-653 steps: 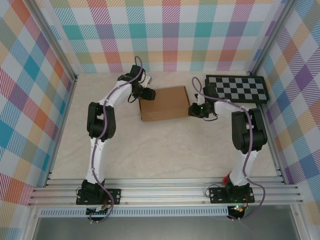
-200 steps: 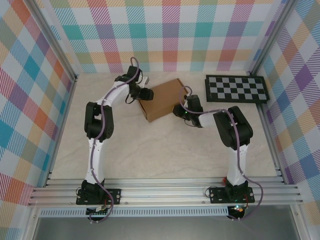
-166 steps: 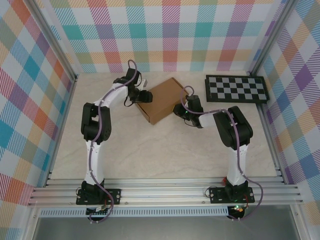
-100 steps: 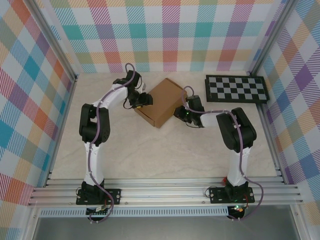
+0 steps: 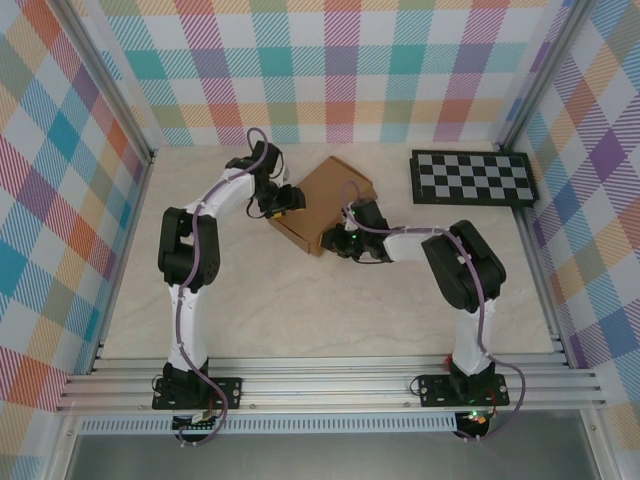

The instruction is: Fold the paper box

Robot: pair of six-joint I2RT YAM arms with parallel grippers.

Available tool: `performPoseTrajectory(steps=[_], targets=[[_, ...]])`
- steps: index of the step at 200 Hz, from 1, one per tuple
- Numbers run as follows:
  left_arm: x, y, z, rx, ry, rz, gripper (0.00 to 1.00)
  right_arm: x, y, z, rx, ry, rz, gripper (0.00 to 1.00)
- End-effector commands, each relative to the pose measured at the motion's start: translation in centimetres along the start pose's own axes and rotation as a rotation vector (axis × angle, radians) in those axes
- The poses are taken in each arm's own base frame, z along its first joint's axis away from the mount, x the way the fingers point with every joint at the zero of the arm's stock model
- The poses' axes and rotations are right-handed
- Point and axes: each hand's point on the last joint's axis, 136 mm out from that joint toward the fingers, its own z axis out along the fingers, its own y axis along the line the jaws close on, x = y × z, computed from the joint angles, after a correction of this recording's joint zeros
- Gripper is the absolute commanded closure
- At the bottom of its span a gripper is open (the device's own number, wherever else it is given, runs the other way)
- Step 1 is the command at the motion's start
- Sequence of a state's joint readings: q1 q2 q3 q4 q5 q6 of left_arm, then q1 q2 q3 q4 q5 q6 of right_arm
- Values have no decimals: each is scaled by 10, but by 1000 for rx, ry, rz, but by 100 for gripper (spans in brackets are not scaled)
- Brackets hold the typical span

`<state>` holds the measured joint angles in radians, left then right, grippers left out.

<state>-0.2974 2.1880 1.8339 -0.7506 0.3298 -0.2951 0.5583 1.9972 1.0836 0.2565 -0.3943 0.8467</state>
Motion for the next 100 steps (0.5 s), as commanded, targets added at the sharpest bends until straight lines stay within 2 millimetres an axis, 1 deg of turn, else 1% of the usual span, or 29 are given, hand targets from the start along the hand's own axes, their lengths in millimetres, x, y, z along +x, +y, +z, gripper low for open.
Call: performPoseTrajectory(steps=[1,24,36,47,49,54,65,83,86,100], targets=[[43,26,20,-56,138,-101,38,-3,21,19,-91,-27,47,81],[57,29,25,-61,145,-117,38,-4,33,19,-140,-98,69,82],[64,30,27,-56,144,-131,39,-5,34,18,-151,-131,87,82],[72,33,31,-51,144,-154,38,-4,29,19,-146,-147,128,82],[72,33,30,-48,142,-158,39,-6,32,18,-164,-158,122,83],[75,34,32,-47,143,-165,39,-6,33,16,-169,-164,136,83],[79,36,32,-57,148,-174,38,-2,27,11,-159,-171,165,84],[78,43,27,-104,141,-180,37,6,14,1,-132,-147,197,86],[78,43,26,-111,137,-183,37,10,7,0,-105,-133,214,87],[75,47,21,-140,124,-192,36,14,-15,-13,-46,-123,249,89]])
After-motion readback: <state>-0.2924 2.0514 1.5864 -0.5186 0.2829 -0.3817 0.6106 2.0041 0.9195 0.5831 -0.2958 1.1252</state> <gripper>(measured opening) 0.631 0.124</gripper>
